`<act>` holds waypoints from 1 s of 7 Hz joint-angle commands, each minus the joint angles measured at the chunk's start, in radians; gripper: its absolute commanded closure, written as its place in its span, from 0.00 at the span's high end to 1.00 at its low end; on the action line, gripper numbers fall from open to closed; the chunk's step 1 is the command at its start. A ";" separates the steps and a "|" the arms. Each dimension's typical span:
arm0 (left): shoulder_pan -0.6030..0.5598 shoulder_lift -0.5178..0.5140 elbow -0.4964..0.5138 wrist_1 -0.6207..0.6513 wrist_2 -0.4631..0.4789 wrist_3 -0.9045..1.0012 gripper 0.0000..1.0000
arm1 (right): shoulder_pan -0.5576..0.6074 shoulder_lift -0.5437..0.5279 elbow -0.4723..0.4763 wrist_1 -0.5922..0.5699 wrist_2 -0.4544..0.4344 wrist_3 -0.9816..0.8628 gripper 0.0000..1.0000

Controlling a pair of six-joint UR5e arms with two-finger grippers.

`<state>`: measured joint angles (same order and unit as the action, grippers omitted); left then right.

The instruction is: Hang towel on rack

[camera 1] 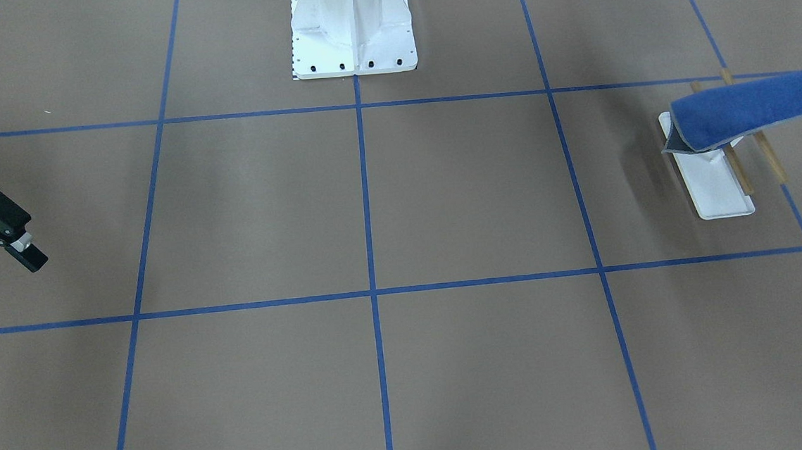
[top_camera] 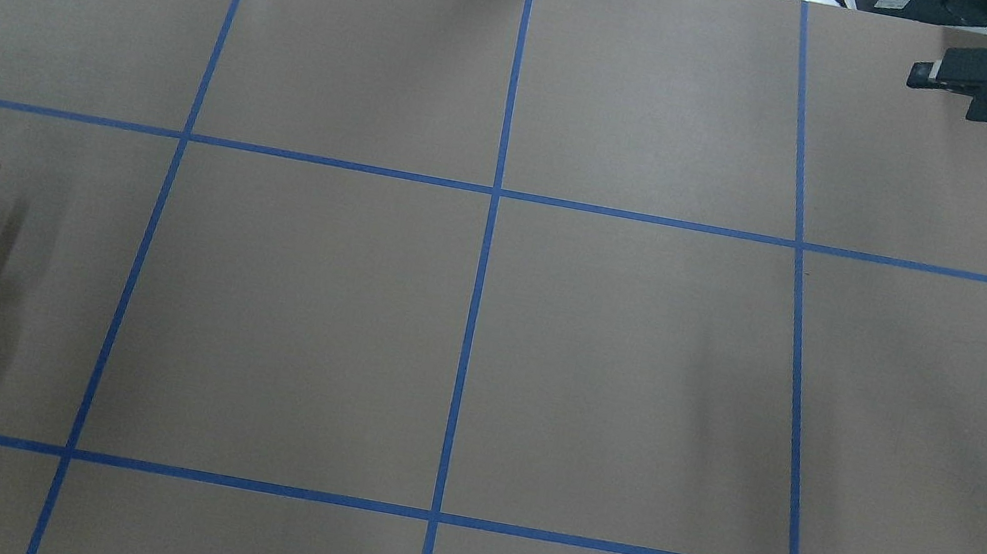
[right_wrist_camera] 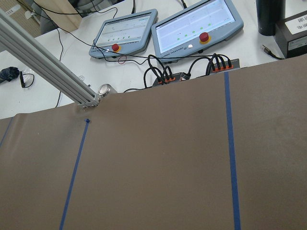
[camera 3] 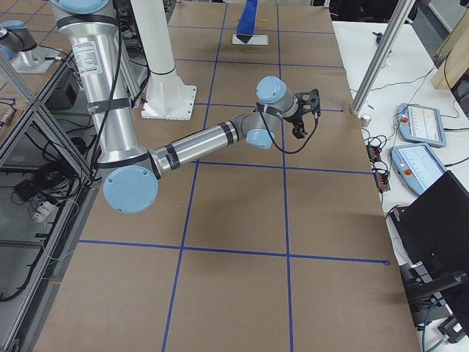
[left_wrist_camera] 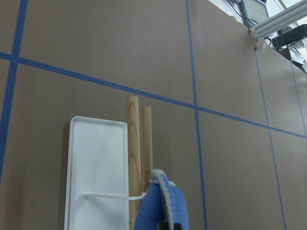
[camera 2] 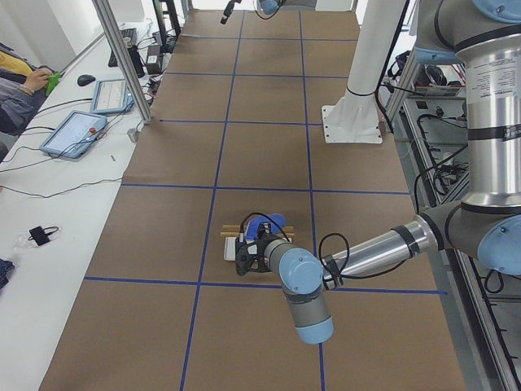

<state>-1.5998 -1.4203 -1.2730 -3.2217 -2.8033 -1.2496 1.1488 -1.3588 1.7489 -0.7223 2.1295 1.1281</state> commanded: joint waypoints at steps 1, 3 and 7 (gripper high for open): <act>-0.011 -0.011 0.043 0.020 0.007 0.039 0.00 | 0.000 0.001 0.000 -0.006 0.000 -0.004 1.00; -0.011 -0.009 0.066 0.023 0.051 0.038 0.94 | 0.003 0.003 0.000 -0.032 -0.006 -0.004 1.00; -0.019 0.011 0.096 0.051 0.342 0.152 0.98 | 0.063 -0.005 0.001 -0.119 0.006 -0.127 1.00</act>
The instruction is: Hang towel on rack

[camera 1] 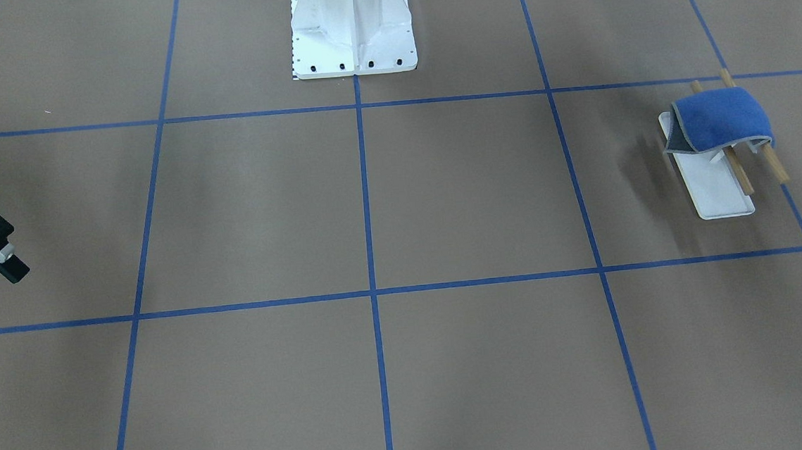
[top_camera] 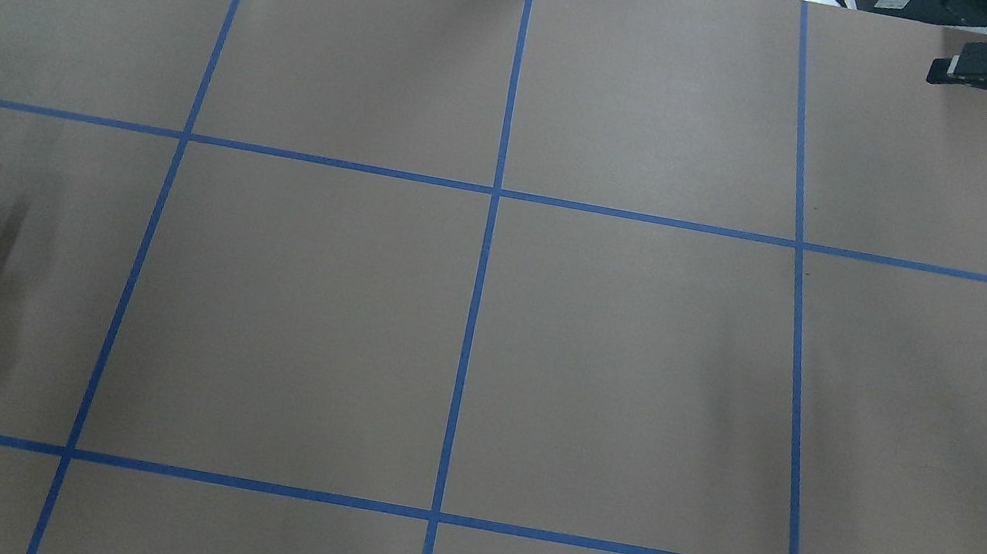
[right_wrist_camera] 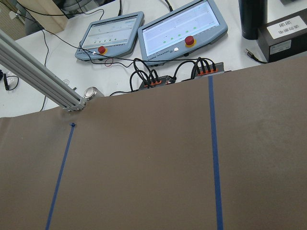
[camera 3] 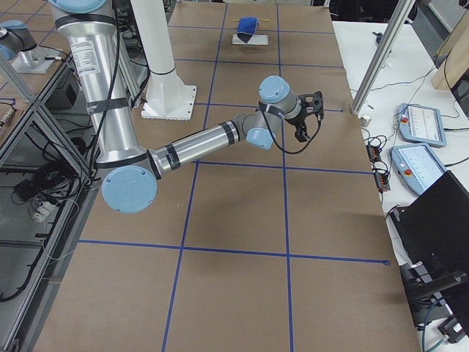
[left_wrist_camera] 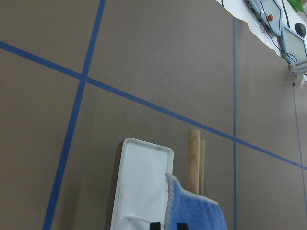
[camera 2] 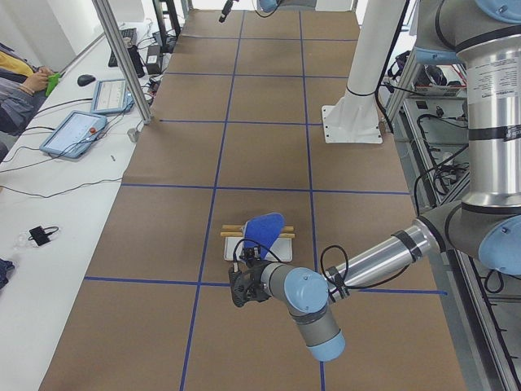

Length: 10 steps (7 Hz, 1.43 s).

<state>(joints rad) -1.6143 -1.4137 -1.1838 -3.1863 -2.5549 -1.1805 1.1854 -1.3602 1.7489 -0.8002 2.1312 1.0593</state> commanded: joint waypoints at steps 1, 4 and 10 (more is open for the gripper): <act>-0.013 0.004 0.003 0.102 0.140 0.305 0.98 | 0.049 -0.017 0.009 -0.113 0.003 -0.137 1.00; -0.025 -0.010 -0.144 0.447 0.265 0.696 0.98 | 0.138 -0.170 0.003 -0.209 0.004 -0.600 1.00; -0.009 -0.164 -0.370 1.410 0.197 1.170 0.98 | 0.247 -0.303 -0.031 -0.489 0.159 -1.040 1.00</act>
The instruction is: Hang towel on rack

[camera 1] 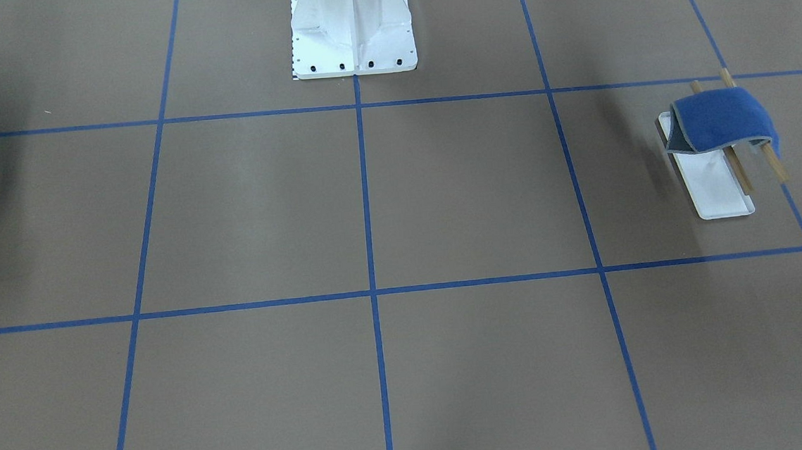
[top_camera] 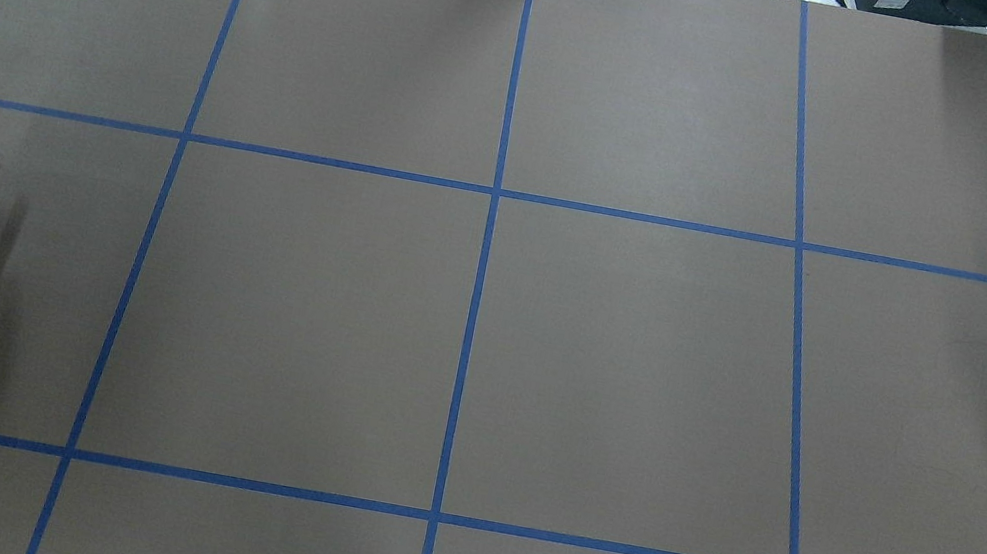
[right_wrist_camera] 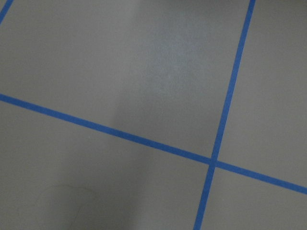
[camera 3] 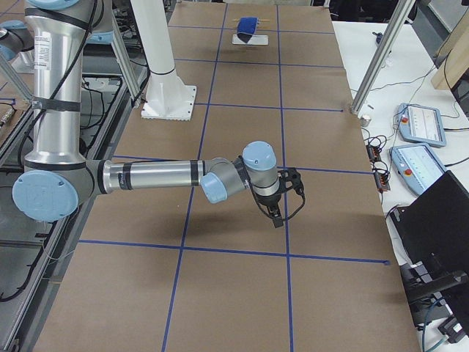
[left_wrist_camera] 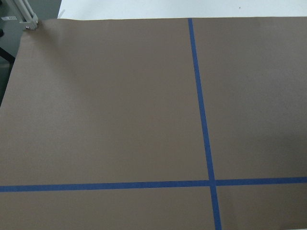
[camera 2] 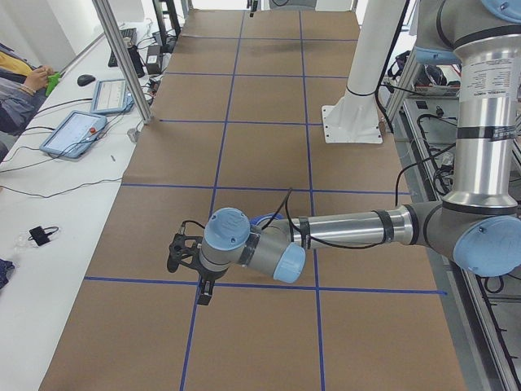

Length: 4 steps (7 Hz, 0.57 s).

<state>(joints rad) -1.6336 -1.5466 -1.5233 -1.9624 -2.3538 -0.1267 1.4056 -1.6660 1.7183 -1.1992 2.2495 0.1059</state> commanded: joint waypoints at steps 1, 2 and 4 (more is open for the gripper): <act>0.011 -0.032 -0.064 0.279 0.004 0.199 0.98 | 0.036 -0.003 -0.005 -0.106 0.041 -0.174 1.00; 0.012 -0.023 -0.087 0.302 0.004 0.212 0.98 | 0.045 0.003 -0.008 -0.178 0.038 -0.283 1.00; 0.012 -0.015 -0.138 0.386 -0.004 0.210 0.98 | 0.072 0.066 0.006 -0.374 0.044 -0.441 1.00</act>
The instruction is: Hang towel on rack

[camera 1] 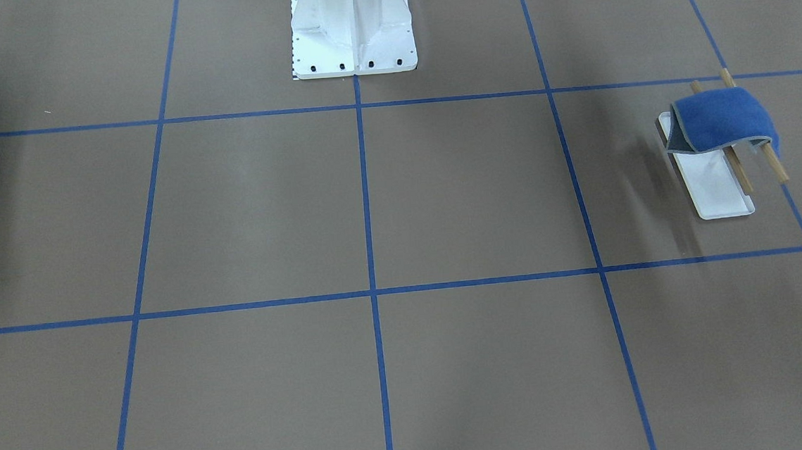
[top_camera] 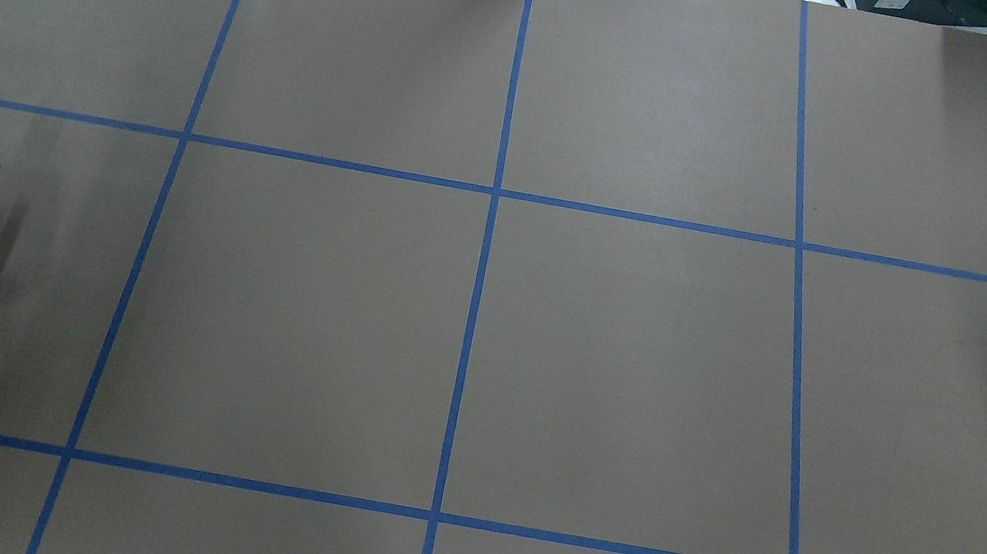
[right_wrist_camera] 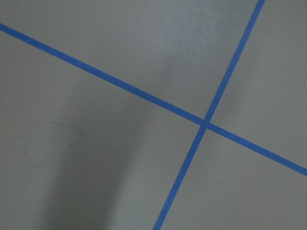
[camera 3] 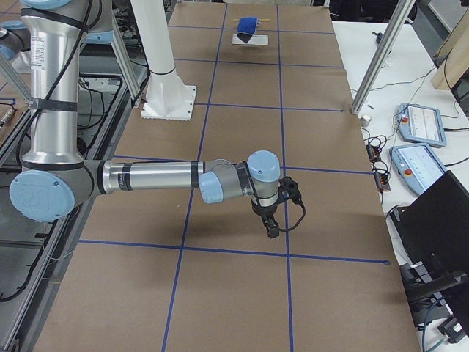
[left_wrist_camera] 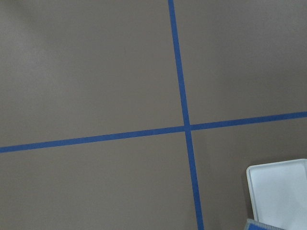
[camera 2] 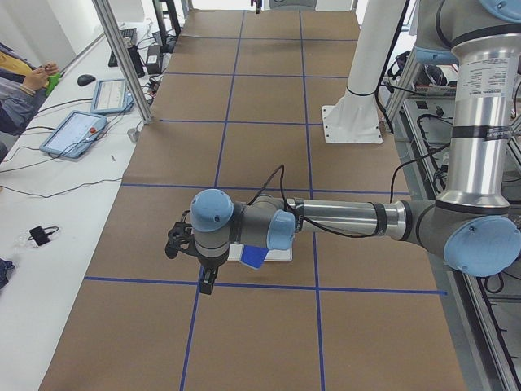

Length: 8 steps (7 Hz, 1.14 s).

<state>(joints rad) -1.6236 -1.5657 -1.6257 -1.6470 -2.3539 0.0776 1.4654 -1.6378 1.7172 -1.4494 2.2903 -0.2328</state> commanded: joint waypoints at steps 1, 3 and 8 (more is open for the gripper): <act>0.002 0.000 -0.045 0.096 -0.005 0.008 0.98 | 0.026 0.106 0.007 -0.251 0.009 -0.130 1.00; 0.002 0.051 -0.084 0.075 -0.008 0.011 0.98 | 0.039 0.164 -0.007 -0.368 0.011 -0.200 1.00; 0.005 0.055 -0.086 0.039 -0.010 -0.002 0.98 | 0.039 0.144 -0.011 -0.371 0.105 -0.178 1.00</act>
<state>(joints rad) -1.6189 -1.5103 -1.7115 -1.6048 -2.3643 0.0760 1.5048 -1.4834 1.7075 -1.8154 2.3460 -0.4152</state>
